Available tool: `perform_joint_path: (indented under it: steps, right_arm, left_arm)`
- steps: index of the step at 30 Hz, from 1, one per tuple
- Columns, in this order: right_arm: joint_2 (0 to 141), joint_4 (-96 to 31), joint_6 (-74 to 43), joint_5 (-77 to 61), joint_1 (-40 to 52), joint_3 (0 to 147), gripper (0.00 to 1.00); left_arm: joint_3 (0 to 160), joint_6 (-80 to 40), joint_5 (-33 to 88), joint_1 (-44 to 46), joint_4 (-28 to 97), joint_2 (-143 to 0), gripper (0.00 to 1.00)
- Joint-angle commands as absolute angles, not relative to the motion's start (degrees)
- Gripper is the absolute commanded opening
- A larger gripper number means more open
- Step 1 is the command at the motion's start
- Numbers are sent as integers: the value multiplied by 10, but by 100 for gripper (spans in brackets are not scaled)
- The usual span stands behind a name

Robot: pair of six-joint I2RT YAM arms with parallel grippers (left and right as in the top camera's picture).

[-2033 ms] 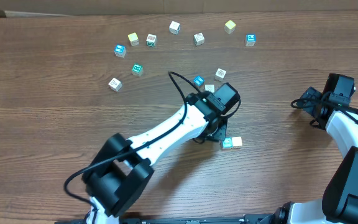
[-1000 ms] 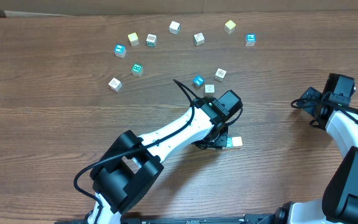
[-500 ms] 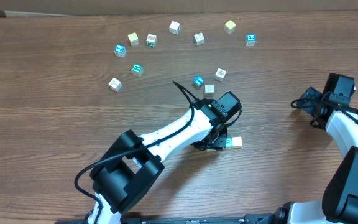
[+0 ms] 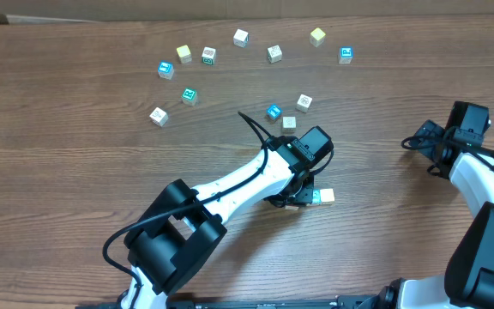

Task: Form a horizontal line
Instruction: 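Lower the bee block left of the blue-lettered block, then open the left gripper and push the bee block against the blue block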

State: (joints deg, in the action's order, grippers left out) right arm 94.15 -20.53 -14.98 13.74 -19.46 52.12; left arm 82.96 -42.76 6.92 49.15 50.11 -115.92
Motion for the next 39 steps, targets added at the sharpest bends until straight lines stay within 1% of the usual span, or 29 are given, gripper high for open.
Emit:
perform_joint_path:
  steps: [1,3,5,11,18,20,21,23,24,39]
  right_arm:
    - [942,-202,-152,139,-196,525,100]
    - [942,-202,-152,139,-196,525,100]
    - [942,-202,-151,139,-196,525,100]
    - [942,-202,-152,139,-196,525,100]
    - [942,-202,-151,139,-196,525,100]
    - [942,-202,-151,139,-196,525,100]
    - [942,-202,-152,139,-196,525,100]
    - [942,-202,-151,139,-196,525,100]
    - [942,-202,-152,139,-196,525,100]
    - [942,-202,-152,139,-196,525,100]
  left_arm:
    - [825,-433,75,494,500,-1165,29]
    - [825,-433,76,494,501,-1165,29]
    - [825,-433,75,494,501,-1165,32]
    - [825,-433,81,488,501,-1165,45]
    - [825,-432,94,475,518,-1165,45]
    - [825,-412,108,472,511,-1165,45]
    - [825,-397,117,471,506,-1165,45]
    - [825,-364,138,470,494,-1165,52]
    - [825,-359,143,469,492,-1165,53]
    - [825,-360,148,416,491,-1165,51]
